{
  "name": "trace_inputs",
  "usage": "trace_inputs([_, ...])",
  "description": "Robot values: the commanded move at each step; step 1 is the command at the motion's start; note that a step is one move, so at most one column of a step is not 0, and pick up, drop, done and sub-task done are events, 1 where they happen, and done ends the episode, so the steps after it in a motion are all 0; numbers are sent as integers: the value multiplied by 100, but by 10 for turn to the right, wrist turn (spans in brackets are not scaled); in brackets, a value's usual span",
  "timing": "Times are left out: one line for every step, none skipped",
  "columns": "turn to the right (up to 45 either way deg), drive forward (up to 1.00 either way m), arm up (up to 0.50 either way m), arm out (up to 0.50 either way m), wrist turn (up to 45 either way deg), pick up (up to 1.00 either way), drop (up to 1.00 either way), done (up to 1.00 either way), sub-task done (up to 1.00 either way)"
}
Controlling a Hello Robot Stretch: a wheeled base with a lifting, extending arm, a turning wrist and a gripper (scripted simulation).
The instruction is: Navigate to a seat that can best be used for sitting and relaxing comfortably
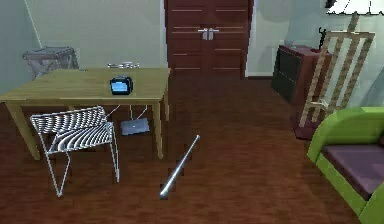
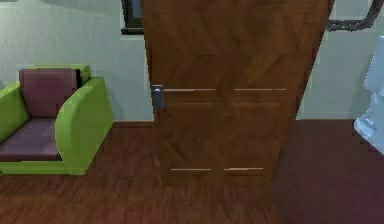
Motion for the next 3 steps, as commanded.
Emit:
trace_inputs([0,35,0,0,0,0,0,0,0])
trace_inputs([-450,0,0,0,0,0,0,0,0])
trace_inputs([0,45,0,0,0,0,0,0,0])
